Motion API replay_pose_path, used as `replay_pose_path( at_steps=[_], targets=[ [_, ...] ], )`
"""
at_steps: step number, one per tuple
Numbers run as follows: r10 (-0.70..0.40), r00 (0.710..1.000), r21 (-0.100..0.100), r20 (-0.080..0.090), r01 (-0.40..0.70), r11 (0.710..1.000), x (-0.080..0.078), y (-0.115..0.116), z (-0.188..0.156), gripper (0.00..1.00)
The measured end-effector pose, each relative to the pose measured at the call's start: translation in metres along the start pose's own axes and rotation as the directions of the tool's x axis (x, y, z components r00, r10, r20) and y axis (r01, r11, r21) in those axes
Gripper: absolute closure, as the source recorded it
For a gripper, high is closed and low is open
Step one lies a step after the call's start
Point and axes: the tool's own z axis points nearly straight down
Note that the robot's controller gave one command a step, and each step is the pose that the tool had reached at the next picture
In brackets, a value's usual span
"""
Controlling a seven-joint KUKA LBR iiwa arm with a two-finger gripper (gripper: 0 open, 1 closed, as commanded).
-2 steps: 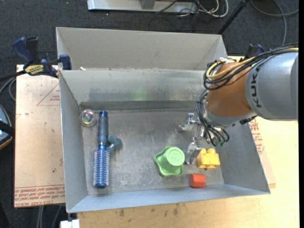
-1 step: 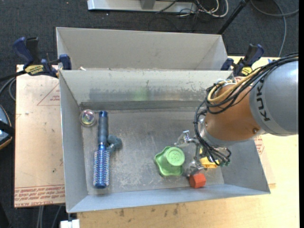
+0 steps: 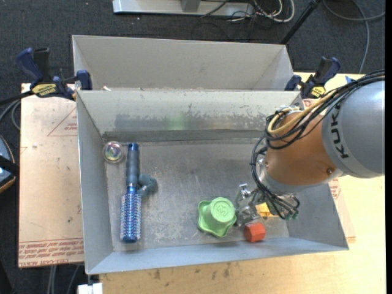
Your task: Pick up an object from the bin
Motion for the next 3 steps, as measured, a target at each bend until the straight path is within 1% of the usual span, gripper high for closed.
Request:
replay_pose_path(
  at_steps=[1, 2, 3],
  targets=[
    [-0.062, 0.998, -0.002, 0.013, 0.062, 0.998, 0.02, -0.047, 0.005, 1.0],
    [-0.064, 0.998, 0.004, 0.013, 0.064, 0.998, 0.02, -0.048, 0.006, 0.0],
    [-0.506, 0.862, -0.003, 0.0, 0.506, 0.862, -0.024, -0.088, 0.008, 0.0]
  ],
)
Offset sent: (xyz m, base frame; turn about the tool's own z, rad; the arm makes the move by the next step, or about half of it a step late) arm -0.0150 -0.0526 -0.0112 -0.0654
